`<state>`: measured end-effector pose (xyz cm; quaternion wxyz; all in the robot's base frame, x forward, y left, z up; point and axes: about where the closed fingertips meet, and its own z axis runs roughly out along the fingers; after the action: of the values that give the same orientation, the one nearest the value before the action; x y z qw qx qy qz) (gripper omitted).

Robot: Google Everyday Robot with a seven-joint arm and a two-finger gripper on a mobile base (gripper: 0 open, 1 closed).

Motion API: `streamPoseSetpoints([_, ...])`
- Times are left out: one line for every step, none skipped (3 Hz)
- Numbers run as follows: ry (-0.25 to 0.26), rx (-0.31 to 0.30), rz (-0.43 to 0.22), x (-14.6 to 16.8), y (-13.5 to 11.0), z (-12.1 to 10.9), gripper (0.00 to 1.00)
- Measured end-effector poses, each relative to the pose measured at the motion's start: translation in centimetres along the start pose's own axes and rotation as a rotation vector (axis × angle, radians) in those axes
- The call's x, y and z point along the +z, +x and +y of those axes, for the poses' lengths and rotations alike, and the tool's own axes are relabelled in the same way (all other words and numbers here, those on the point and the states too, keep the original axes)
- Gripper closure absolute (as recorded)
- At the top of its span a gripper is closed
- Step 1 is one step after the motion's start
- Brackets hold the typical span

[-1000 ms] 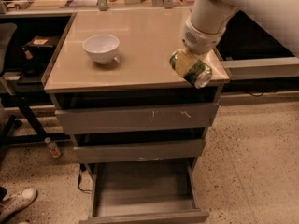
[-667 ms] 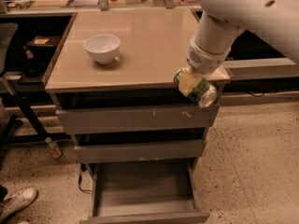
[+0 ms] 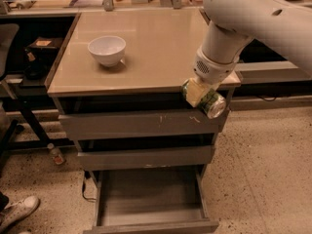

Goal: Place green can into bottom drawer

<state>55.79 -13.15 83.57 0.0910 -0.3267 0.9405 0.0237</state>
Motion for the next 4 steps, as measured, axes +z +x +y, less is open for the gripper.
streamPoseSetpoints([-0.052,0.047,0.031,3.0,2.2,1.2,1.00])
streamPoseSetpoints([-0.131,0.086,0.082,8.2,5.2,3.4,1.00])
streamPoseSetpoints([-0.249,0.107,0.184,14.3,8.1,6.5,1.00])
streamPoseSetpoints([-0.249,0.107,0.184,14.3,8.1,6.5,1.00])
